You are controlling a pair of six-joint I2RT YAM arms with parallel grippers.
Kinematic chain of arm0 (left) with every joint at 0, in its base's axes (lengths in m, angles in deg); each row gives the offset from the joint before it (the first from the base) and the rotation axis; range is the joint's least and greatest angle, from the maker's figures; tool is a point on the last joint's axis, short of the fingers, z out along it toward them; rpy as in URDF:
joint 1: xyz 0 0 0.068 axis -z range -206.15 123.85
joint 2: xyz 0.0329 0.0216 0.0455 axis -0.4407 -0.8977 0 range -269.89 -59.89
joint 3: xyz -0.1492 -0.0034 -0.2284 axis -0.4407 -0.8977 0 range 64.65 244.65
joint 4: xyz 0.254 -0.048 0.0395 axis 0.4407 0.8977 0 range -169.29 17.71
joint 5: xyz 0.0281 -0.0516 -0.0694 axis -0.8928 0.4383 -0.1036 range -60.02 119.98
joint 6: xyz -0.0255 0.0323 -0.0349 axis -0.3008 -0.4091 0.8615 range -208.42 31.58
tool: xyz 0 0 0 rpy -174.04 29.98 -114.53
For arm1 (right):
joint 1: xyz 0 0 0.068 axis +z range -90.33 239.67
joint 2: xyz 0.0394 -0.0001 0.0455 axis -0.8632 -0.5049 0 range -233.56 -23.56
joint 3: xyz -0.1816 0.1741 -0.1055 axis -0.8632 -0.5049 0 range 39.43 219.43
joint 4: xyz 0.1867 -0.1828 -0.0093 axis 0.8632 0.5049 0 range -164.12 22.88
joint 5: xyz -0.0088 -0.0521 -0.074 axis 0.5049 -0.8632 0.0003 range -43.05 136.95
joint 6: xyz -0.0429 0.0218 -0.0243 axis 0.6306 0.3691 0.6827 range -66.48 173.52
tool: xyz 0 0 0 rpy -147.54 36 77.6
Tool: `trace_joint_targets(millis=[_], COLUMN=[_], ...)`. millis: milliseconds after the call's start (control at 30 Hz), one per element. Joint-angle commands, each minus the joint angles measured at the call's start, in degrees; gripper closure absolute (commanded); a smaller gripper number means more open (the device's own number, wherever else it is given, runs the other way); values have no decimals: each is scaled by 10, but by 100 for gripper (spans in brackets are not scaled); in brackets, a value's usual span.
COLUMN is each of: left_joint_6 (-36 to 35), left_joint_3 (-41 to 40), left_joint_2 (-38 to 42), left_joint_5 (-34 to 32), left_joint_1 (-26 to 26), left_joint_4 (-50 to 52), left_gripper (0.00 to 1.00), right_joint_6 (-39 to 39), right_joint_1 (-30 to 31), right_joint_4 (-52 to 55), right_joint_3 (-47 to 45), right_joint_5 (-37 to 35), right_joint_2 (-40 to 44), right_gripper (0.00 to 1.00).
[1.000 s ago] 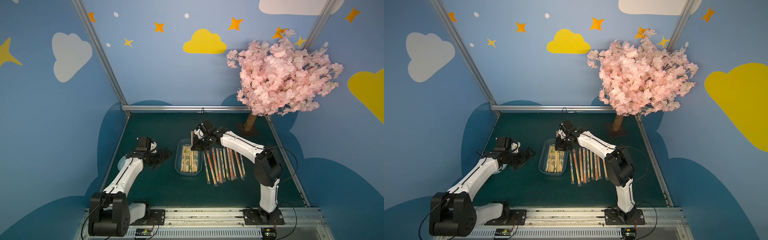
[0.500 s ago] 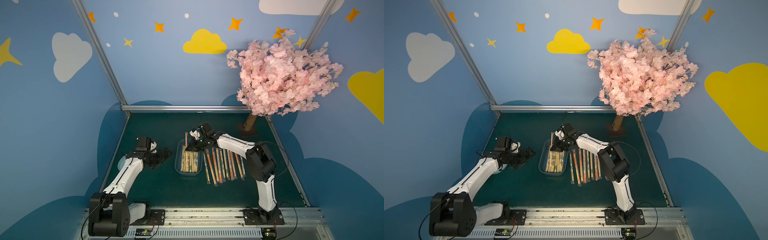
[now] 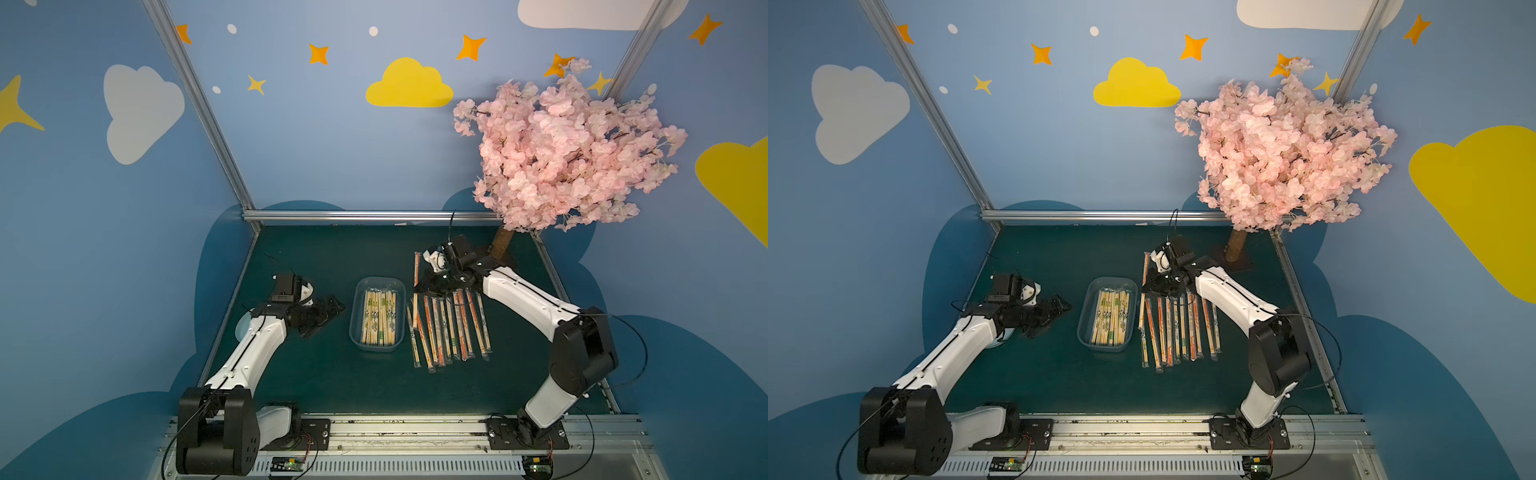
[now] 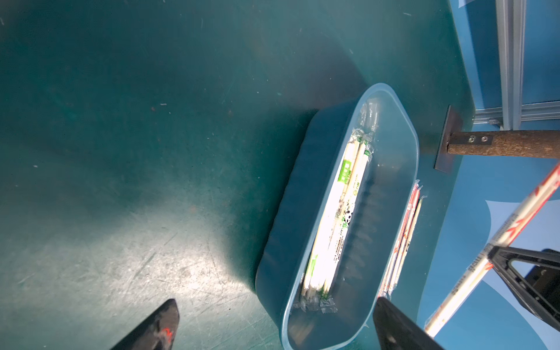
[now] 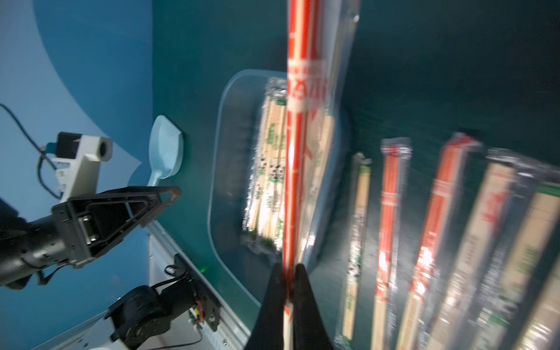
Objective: Take the paired disposable chopsticks out of the storage box
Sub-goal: Place the paired disposable chopsticks at the center of the board.
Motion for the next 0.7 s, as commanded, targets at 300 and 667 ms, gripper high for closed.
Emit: trace_joint_targets(millis=[300,667], left_joint_6=[-6,-3], left_joint_3=[24,25], left_joint_2=[0,1], left_joint_5=[7,2], left_joint_1=[12,16], left_joint_4=[13,15], left_gripper=[0,0], right_joint_6=[182,202], right_joint_1=[-171,-181], right_joint_4=[205,234], right_joint_3=[-54,-34], right_joint_5=[-247,-374], right_joint_2=[11,-71], right_gripper=[100,100])
